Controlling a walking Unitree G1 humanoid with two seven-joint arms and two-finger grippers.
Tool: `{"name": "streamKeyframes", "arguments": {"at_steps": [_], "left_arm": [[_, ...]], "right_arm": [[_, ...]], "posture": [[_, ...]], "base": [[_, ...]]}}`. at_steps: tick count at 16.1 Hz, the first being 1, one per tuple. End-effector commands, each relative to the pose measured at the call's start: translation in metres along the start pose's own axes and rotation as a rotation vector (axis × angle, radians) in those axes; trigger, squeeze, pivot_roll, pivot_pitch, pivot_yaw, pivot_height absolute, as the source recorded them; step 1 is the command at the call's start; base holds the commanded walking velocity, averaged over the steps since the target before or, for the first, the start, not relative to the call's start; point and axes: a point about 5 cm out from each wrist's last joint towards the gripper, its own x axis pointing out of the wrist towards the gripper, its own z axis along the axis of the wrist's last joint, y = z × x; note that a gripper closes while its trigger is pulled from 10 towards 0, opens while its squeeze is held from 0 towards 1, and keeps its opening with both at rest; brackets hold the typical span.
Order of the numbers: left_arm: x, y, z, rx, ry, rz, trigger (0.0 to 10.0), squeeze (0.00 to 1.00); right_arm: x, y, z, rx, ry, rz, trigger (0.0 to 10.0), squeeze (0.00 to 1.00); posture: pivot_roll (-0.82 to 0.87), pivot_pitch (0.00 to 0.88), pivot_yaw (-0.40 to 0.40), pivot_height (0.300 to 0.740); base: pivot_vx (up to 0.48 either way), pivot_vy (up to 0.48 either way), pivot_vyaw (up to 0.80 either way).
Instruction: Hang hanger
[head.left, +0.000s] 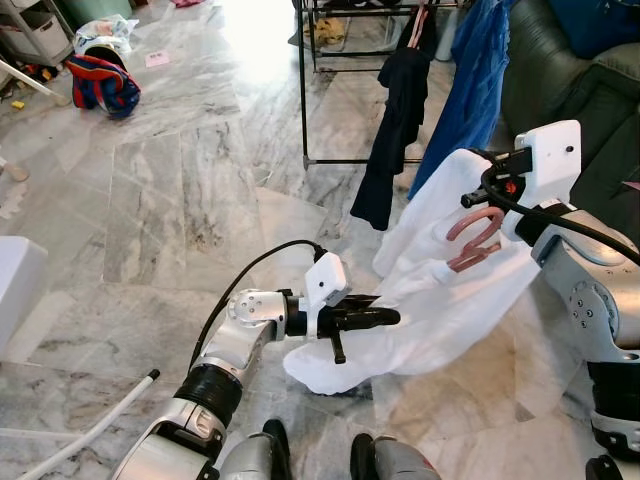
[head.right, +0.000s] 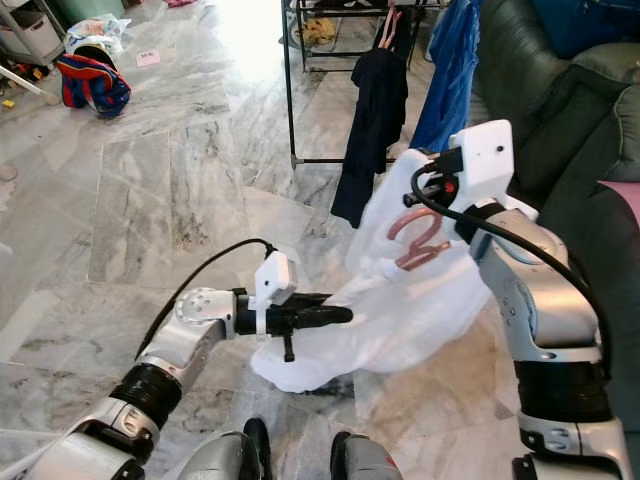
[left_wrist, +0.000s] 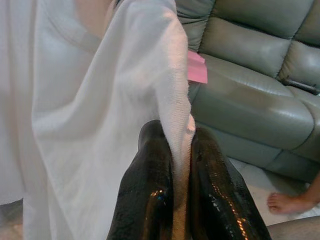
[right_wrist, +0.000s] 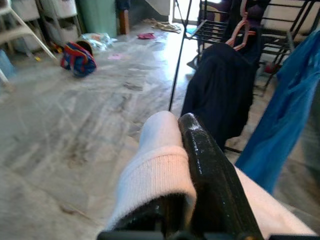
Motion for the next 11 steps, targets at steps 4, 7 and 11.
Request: {"name": "streamKeyframes", "arguments": {"at_steps": [4,7,11], "left_arm": [[0.007,-0.008,0.009,0.058,-0.016,-0.088,10.0,0.00],[0.004,-0.009,0.009,0.058,-0.017,-0.099,10.0,0.00],[0.004,-0.012,0.007,0.052,-0.012,-0.117,10.0,0.00]], "right_arm": [[0.006,-0.004,-0.008,-0.025,0.011,-0.043,10.0,1.00],[0.005,-0.018,-0.009,-0.031,-0.014,-0.125,10.0,1.00],[0.008,-0.019,-0.010,-0.008,-0.024,-0.090,10.0,1.00]], "posture": [[-0.14,0.212,0.009,0.740],[-0.13,0.215,0.008,0.740],[-0.14,0.216,0.006,0.740]], "base": [[0.000,0.000,0.00],[0.000,0.000,0.00],[0.000,0.000,0.00]]}}
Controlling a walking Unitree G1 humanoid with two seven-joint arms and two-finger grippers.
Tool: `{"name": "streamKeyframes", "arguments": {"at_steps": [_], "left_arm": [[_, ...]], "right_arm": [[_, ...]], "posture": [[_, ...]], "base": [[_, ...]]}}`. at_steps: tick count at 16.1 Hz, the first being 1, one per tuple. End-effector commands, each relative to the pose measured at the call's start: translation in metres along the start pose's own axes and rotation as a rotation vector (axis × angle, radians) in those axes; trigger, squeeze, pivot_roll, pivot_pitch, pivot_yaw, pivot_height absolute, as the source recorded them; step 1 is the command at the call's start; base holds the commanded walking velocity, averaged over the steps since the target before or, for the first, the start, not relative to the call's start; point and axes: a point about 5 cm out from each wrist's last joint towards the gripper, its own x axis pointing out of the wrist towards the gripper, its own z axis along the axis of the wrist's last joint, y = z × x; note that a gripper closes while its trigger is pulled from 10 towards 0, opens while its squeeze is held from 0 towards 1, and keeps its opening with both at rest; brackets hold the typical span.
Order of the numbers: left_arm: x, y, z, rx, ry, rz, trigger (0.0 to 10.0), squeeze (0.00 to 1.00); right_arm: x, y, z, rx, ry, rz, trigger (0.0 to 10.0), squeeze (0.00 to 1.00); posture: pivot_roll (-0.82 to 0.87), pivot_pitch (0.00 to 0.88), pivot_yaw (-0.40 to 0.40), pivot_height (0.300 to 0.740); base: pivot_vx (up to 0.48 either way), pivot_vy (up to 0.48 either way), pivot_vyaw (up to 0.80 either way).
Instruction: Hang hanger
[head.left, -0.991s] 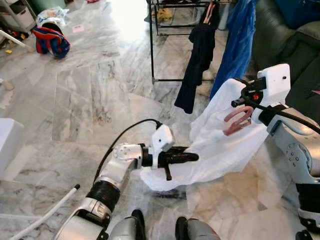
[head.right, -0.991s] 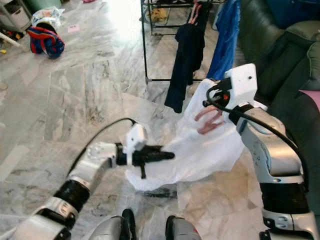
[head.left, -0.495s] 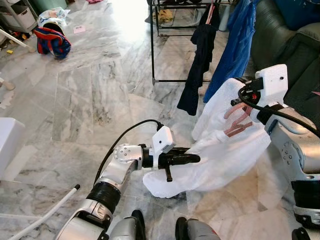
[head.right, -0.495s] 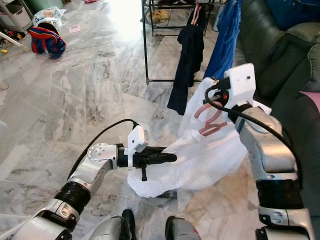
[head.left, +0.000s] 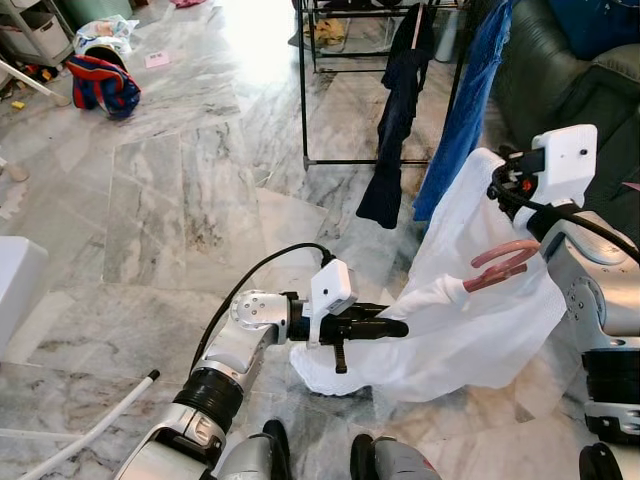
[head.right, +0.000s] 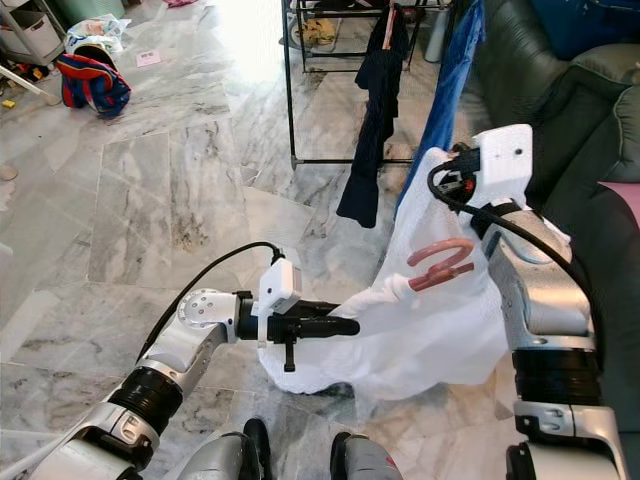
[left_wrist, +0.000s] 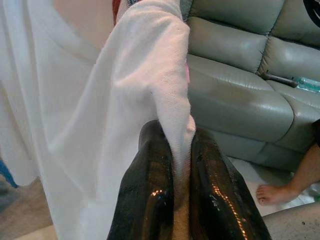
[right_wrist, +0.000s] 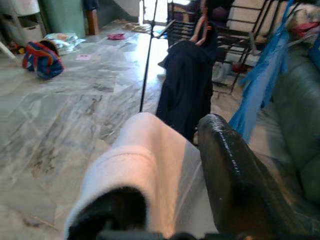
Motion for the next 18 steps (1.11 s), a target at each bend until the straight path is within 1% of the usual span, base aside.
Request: {"name": "streamKeyframes", "arguments": {"at_steps": [1,2,4,5,6,7,8,9,10,11,12,13,14,16,17,18], "left_arm": [[0.004,-0.005,0.004,0.024,-0.007,-0.053,10.0,0.00],[0.006,-0.006,0.004,0.024,-0.009,-0.062,10.0,0.00],[0.007,-0.006,0.005,0.025,-0.014,-0.068,10.0,0.00],[0.008,-0.007,0.005,0.024,-0.015,-0.069,10.0,0.00],[0.008,-0.008,0.005,0.020,-0.019,-0.076,10.0,0.00],[0.009,-0.008,0.005,0.019,-0.019,-0.079,10.0,0.00],[0.009,-0.009,0.004,0.016,-0.016,-0.082,10.0,0.00],[0.009,-0.009,0.004,0.016,-0.015,-0.083,10.0,0.00],[0.009,-0.009,0.004,0.015,-0.015,-0.084,10.0,0.00],[0.009,-0.010,0.004,0.014,-0.016,-0.084,10.0,0.00],[0.009,-0.010,0.003,0.012,-0.014,-0.085,10.0,0.00],[0.008,-0.010,0.002,0.010,-0.008,-0.084,10.0,0.00],[0.007,-0.009,0.001,0.008,-0.002,-0.083,10.0,0.00],[0.006,-0.008,0.001,0.008,0.001,-0.079,10.0,0.00],[0.006,-0.008,0.001,0.008,0.002,-0.077,10.0,0.00],[0.007,-0.008,0.001,0.008,0.002,-0.077,10.0,0.00]], "right_arm": [[0.002,0.012,-0.002,0.023,0.039,0.122,10.0,1.00],[0.002,0.020,-0.008,0.022,0.089,0.215,10.0,1.00],[0.002,0.023,-0.012,-0.006,0.124,0.283,10.0,1.00],[0.001,0.024,-0.015,-0.038,0.147,0.306,10.0,1.00],[-0.001,0.022,-0.023,-0.195,0.198,0.338,10.0,1.00],[0.000,0.020,-0.025,-0.254,0.210,0.331,10.0,1.00],[0.001,0.016,-0.026,-0.385,0.229,0.340,10.0,1.00],[0.001,0.014,-0.026,-0.420,0.235,0.341,10.0,1.00],[-0.002,0.016,-0.027,-0.431,0.252,0.390,10.0,1.00],[-0.007,0.019,-0.029,-0.457,0.287,0.479,10.0,1.00],[-0.010,0.014,-0.029,-0.464,0.312,0.494,10.0,1.00],[-0.013,0.007,-0.028,-0.455,0.342,0.535,10.0,1.00],[-0.020,-0.002,-0.025,-0.467,0.370,0.591,10.0,1.00],[-0.020,-0.014,-0.012,-0.400,0.332,0.571,10.0,1.00],[-0.019,-0.018,-0.007,-0.352,0.304,0.546,10.0,1.00],[-0.019,-0.024,-0.006,-0.304,0.304,0.523,10.0,1.00]], "posture": [[-0.14,0.215,0.006,0.740],[-0.15,0.215,0.004,0.740],[-0.15,0.217,0.002,0.740],[-0.15,0.217,0.001,0.740],[-0.15,0.218,-0.001,0.740],[-0.15,0.219,-0.002,0.740],[-0.15,0.221,-0.006,0.740],[-0.15,0.221,-0.006,0.740],[-0.15,0.221,-0.006,0.740],[-0.15,0.221,-0.006,0.740],[-0.15,0.222,-0.007,0.740],[-0.15,0.221,-0.007,0.740],[-0.15,0.221,-0.007,0.740],[-0.15,0.221,-0.006,0.740],[-0.16,0.220,-0.005,0.740],[-0.16,0.220,-0.005,0.740]], "base": [[0.000,0.000,0.00],[0.000,0.000,0.00],[0.000,0.000,0.00],[0.000,0.000,0.00],[0.000,0.000,0.00],[0.000,0.000,0.00],[0.000,0.000,0.00],[0.000,0.000,0.00],[0.000,0.000,0.00],[0.000,0.000,0.00],[0.000,0.000,0.00],[0.000,0.000,0.00],[0.000,0.000,0.00],[0.000,0.000,0.00],[0.000,0.000,0.00],[0.000,0.000,0.00]]}}
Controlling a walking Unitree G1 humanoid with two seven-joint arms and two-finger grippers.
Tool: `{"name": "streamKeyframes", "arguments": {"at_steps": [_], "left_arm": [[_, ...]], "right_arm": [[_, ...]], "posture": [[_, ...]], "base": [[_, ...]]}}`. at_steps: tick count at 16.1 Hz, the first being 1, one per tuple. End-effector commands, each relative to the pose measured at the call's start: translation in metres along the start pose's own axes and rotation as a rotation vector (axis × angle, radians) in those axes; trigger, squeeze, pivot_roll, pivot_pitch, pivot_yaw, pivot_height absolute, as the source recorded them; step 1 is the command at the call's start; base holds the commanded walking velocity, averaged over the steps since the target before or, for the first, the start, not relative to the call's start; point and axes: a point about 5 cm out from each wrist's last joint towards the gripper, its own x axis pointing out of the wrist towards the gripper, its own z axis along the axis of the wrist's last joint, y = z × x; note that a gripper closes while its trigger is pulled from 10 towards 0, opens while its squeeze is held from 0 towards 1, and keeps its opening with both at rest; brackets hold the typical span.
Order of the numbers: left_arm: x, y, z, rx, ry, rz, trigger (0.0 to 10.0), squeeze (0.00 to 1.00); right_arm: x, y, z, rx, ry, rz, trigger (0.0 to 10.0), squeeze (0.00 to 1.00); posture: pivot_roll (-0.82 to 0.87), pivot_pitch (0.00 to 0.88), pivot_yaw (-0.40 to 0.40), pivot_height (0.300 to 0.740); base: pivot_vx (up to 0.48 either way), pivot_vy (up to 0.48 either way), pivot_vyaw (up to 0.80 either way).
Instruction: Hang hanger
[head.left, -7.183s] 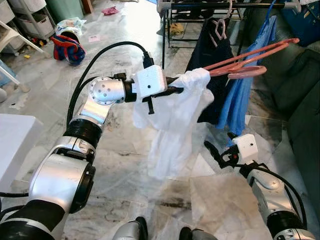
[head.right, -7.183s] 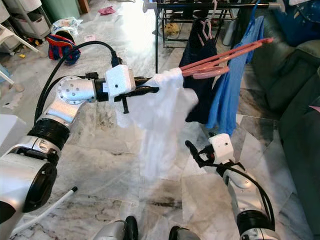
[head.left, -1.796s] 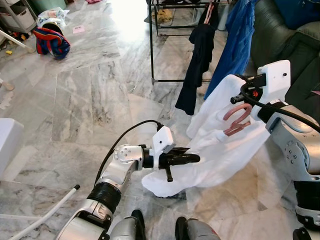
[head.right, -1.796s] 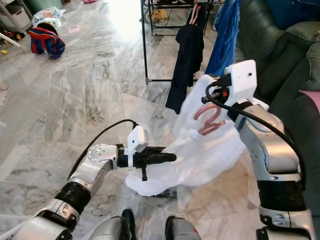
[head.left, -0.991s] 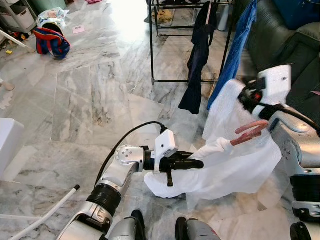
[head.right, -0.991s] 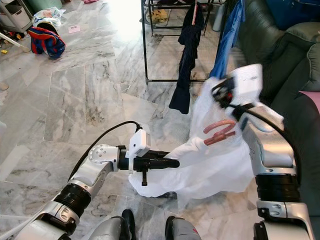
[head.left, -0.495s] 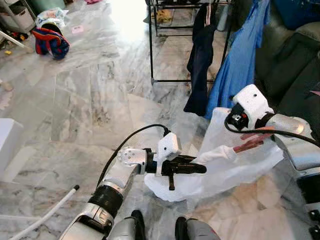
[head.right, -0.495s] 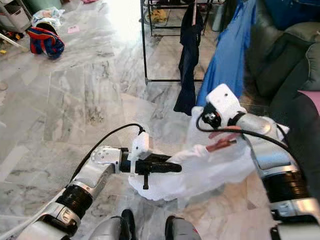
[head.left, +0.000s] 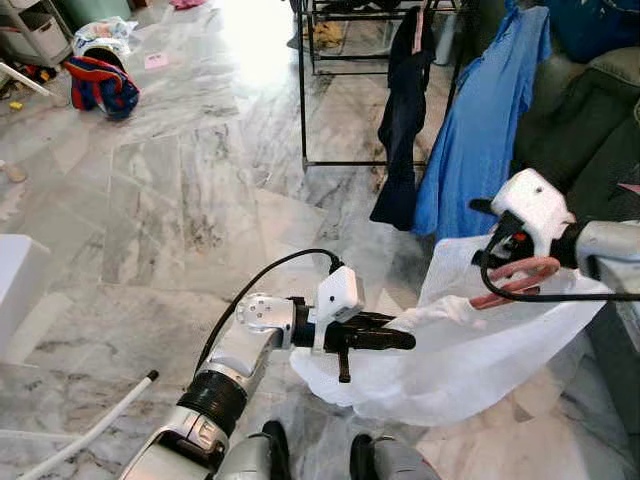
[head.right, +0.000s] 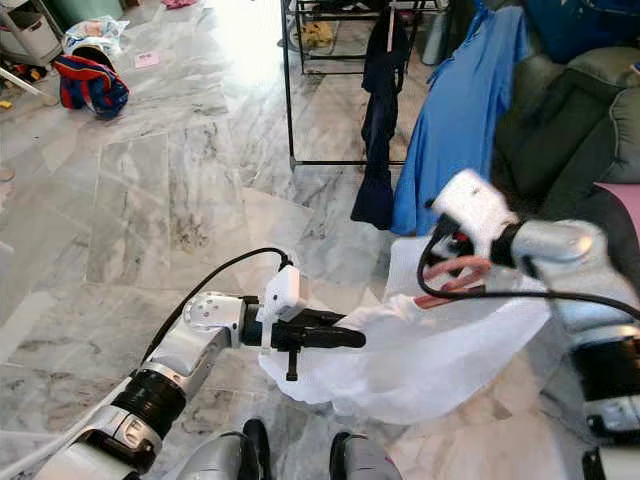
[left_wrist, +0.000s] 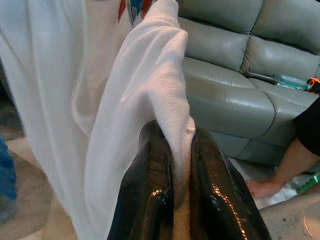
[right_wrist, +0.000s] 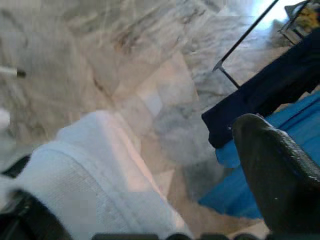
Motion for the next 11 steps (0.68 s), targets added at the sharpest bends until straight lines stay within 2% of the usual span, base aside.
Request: {"name": "streamKeyframes", "arguments": {"at_steps": [1,2,3,4,5,8,9,11], "left_arm": [[0.000,-0.001,0.002,0.020,-0.001,-0.012,10.0,0.00],[-0.001,0.000,0.001,0.019,0.004,-0.013,10.0,0.00],[-0.002,0.000,0.001,0.018,0.007,-0.013,10.0,0.00],[-0.002,0.000,0.000,0.018,0.009,-0.015,10.0,0.00],[-0.002,0.000,0.000,0.018,0.014,-0.018,10.0,0.00],[-0.004,0.001,0.000,0.019,0.020,-0.016,10.0,0.00],[-0.004,0.002,0.000,0.019,0.022,-0.014,10.0,0.00],[-0.004,0.002,0.000,0.018,0.022,-0.012,10.0,0.00]], "right_arm": [[-0.014,-0.005,-0.006,0.024,0.012,0.032,10.0,1.00],[-0.024,0.000,-0.008,0.050,0.002,0.122,10.0,1.00],[-0.031,-0.010,-0.004,0.103,-0.050,0.091,10.0,1.00],[-0.035,-0.015,-0.004,0.121,-0.050,0.082,10.0,1.00],[-0.043,-0.011,-0.012,0.107,0.009,0.154,10.0,1.00],[-0.055,-0.007,-0.035,0.010,0.203,0.206,10.0,1.00],[-0.058,-0.007,-0.036,0.010,0.214,0.224,10.0,1.00],[-0.061,-0.012,-0.038,-0.008,0.233,0.183,10.0,1.00]], "posture": [[-0.16,0.220,-0.005,0.740],[-0.16,0.220,-0.005,0.740],[-0.16,0.219,0.000,0.740],[-0.16,0.219,0.000,0.740],[-0.16,0.216,0.002,0.740],[-0.16,0.217,0.005,0.740],[-0.16,0.216,0.006,0.740],[-0.16,0.217,0.008,0.740]], "base": [[0.000,0.000,0.00],[0.000,0.000,0.00],[0.000,0.000,0.00],[0.000,0.000,0.00],[0.000,0.000,0.00],[0.000,0.000,0.00],[0.000,0.000,0.00],[0.000,0.000,0.00]]}}
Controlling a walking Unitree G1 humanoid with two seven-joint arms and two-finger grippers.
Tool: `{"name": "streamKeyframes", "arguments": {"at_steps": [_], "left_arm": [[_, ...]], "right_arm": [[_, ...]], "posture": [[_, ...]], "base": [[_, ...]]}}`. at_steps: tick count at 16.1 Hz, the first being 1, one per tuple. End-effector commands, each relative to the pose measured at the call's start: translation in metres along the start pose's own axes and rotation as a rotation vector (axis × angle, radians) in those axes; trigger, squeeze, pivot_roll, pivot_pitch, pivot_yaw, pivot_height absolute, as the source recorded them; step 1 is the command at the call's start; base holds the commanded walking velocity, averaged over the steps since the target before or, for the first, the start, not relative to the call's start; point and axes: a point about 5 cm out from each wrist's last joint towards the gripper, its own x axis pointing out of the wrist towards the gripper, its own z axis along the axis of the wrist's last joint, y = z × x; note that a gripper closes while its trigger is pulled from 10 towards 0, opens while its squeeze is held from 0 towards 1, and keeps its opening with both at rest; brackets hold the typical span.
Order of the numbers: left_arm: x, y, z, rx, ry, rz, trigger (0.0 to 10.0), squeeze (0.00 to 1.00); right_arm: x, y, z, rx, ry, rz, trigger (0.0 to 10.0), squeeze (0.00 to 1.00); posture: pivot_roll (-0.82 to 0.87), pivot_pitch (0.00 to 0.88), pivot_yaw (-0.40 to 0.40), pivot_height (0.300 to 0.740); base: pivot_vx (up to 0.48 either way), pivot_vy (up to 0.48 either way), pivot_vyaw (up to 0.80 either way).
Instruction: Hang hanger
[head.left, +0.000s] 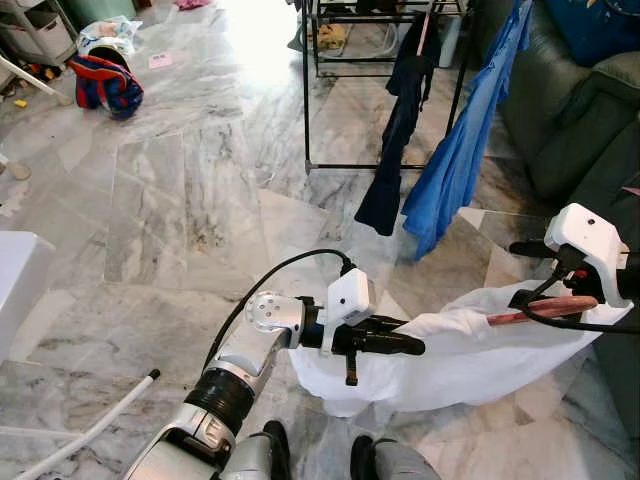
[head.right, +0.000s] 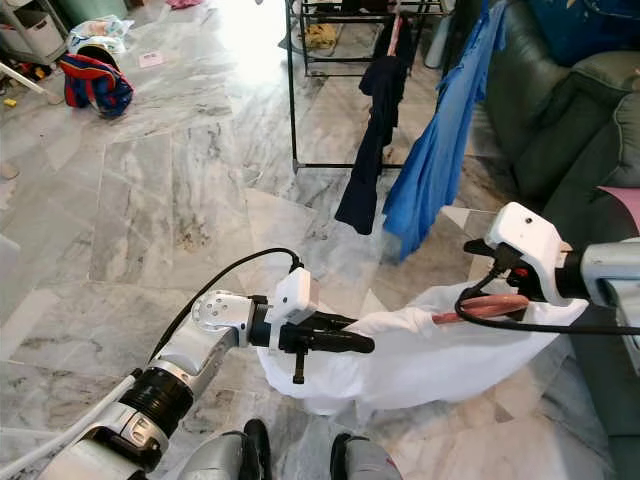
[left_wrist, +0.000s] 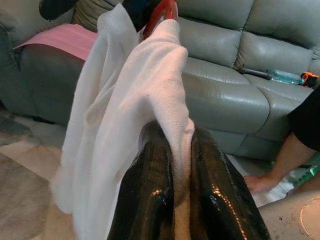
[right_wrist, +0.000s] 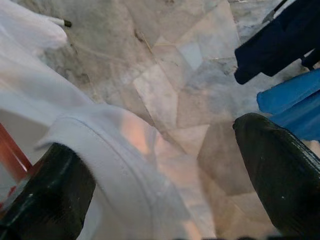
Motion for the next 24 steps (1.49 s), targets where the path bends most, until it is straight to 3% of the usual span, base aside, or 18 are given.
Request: {"name": "streamKeyframes", "arguments": {"at_steps": [1,2,4,6,7,13,14,15,17,19,21,23,24], "left_arm": [[-0.011,0.002,-0.003,-0.003,0.000,0.022,10.0,0.00],[-0.010,0.002,-0.003,-0.005,-0.002,0.024,10.0,0.00],[-0.009,0.002,-0.003,-0.006,-0.004,0.020,10.0,0.00],[-0.009,0.002,-0.003,-0.006,-0.001,0.019,10.0,0.00],[-0.010,0.003,-0.003,-0.007,-0.001,0.021,10.0,0.00],[-0.011,0.006,0.000,-0.009,-0.008,0.030,10.0,0.00],[-0.013,0.007,0.000,-0.009,-0.008,0.035,10.0,0.00],[-0.017,0.010,0.000,-0.007,-0.003,0.047,10.0,0.00],[-0.023,0.013,0.000,-0.003,0.006,0.061,10.0,0.00],[-0.028,0.018,0.003,0.006,0.017,0.073,10.0,0.00],[-0.030,0.020,0.005,0.016,0.025,0.076,10.0,0.00],[-0.029,0.020,0.005,0.021,0.027,0.070,10.0,0.00],[-0.026,0.019,0.004,0.023,0.025,0.060,10.0,0.00]], "right_arm": [[-0.015,-0.010,-0.001,-0.011,0.025,-0.058,10.0,1.00],[-0.015,-0.019,0.005,0.017,-0.053,-0.159,10.0,1.00],[-0.017,-0.011,0.007,0.082,-0.149,-0.083,10.0,1.00],[-0.025,-0.030,0.012,0.113,-0.237,-0.248,10.0,1.00],[-0.031,-0.030,0.014,0.135,-0.278,-0.230,10.0,1.00],[-0.038,-0.034,0.000,0.018,-0.171,-0.379,10.0,1.00],[-0.046,-0.033,-0.001,0.009,-0.182,-0.387,10.0,0.00],[-0.062,-0.032,-0.003,0.005,-0.203,-0.401,10.0,0.00],[-0.071,-0.024,-0.008,0.039,-0.228,-0.370,10.0,0.00],[-0.069,-0.017,-0.016,0.028,-0.202,-0.364,10.0,0.00],[-0.071,-0.029,-0.015,-0.002,-0.210,-0.521,10.0,0.00],[-0.068,-0.032,-0.009,-0.017,-0.239,-0.584,10.0,0.00],[-0.053,-0.026,-0.002,-0.017,-0.291,-0.570,10.0,0.00]], "posture": [[-0.16,0.219,0.006,0.740],[-0.16,0.219,0.006,0.740],[-0.16,0.220,0.008,0.740],[-0.16,0.221,0.010,0.740],[-0.16,0.222,0.012,0.740],[-0.16,0.225,0.012,0.740],[-0.16,0.228,0.012,0.740],[-0.17,0.231,0.012,0.740],[-0.17,0.234,0.013,0.740],[-0.18,0.238,0.019,0.740],[-0.18,0.238,0.024,0.740],[-0.18,0.239,0.025,0.740],[-0.18,0.241,0.026,0.740]], "base": [[0.000,0.000,0.00],[0.000,0.000,0.00],[0.000,0.000,0.00],[0.000,0.000,0.00],[0.000,0.000,0.00],[0.000,0.000,0.00],[0.000,0.000,0.00],[0.000,0.000,0.00],[0.000,0.000,0.00],[0.000,0.000,0.00],[0.000,0.000,0.00],[0.000,0.000,0.00],[0.000,0.000,0.00]]}}
